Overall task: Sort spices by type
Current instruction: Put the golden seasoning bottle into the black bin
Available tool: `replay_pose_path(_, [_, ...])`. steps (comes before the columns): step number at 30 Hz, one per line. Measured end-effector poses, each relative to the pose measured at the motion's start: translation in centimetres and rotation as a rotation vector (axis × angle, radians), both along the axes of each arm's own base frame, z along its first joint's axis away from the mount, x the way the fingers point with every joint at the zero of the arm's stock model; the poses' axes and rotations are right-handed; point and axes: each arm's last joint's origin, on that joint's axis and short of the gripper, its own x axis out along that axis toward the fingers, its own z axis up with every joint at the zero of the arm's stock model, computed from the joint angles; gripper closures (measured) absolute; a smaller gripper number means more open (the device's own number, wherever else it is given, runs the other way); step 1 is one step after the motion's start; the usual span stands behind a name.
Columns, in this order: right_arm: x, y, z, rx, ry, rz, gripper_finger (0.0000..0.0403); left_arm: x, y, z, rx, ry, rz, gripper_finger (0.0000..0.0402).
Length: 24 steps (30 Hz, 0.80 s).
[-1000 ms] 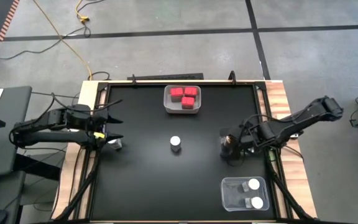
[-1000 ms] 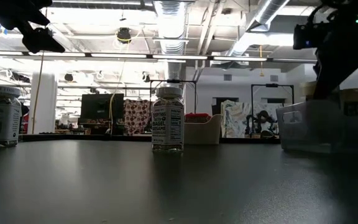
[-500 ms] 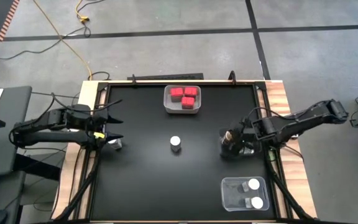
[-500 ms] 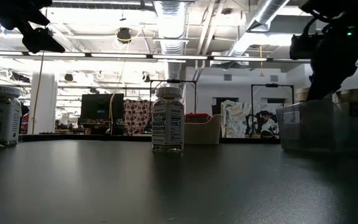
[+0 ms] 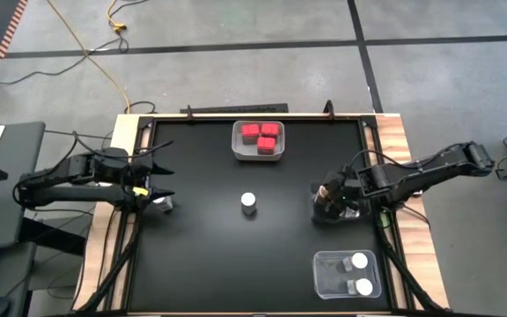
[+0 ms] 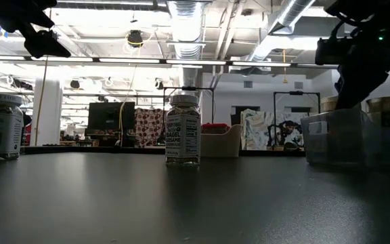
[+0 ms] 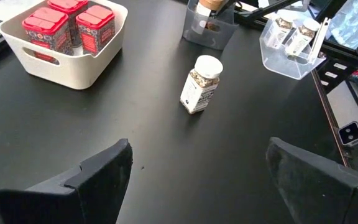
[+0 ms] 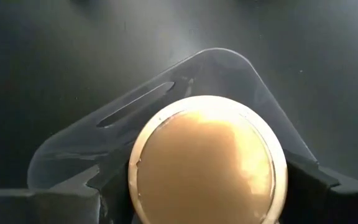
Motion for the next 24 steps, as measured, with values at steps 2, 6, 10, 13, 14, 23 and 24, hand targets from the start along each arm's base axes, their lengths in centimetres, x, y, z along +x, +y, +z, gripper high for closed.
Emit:
replay_pose_path(2, [0.0, 0.0, 0.0, -0.004, 0.002, 0.007, 0.0092, 0.0, 0.0, 0.0, 0.0, 0.0, 0.0, 0.0046])
replay_pose_path(6, [0.0, 0.0, 0.0, -0.017, 0.009, 0.031, 0.0089, 0.0, 0.0, 0.0, 0.0, 0.0, 0.0, 0.0046])
replay_pose_path(10, [0.0, 0.0, 0.0, -0.024, 0.014, 0.043, 0.0082, 0.0, 0.0, 0.0, 0.0, 0.0, 0.0, 0.0046])
replay_pose_path(13, [0.0, 0.0, 0.1, -0.025, 0.018, 0.045, 0.0082, 0.0, 0.0, 0.0, 0.0, 0.0, 0.0, 0.0046])
replay_pose_path(14, [0.0, 0.0, 0.2, -0.027, 0.022, 0.047, 0.0083, 0.0, 0.0, 0.0, 0.0, 0.0, 0.0, 0.0046])
replay_pose_path(23, [-0.2, 0.0, 0.9, -0.039, 0.06, 0.052, 0.0081, 0.0, 0.0, 0.0, 0.002, 0.0, -0.001, 0.0046])
replay_pose_path(24, [-0.2, 0.0, 1.0, -0.037, 0.054, 0.048, 0.0081, 0.0, 0.0, 0.0, 0.002, 0.0, -0.001, 0.0046])
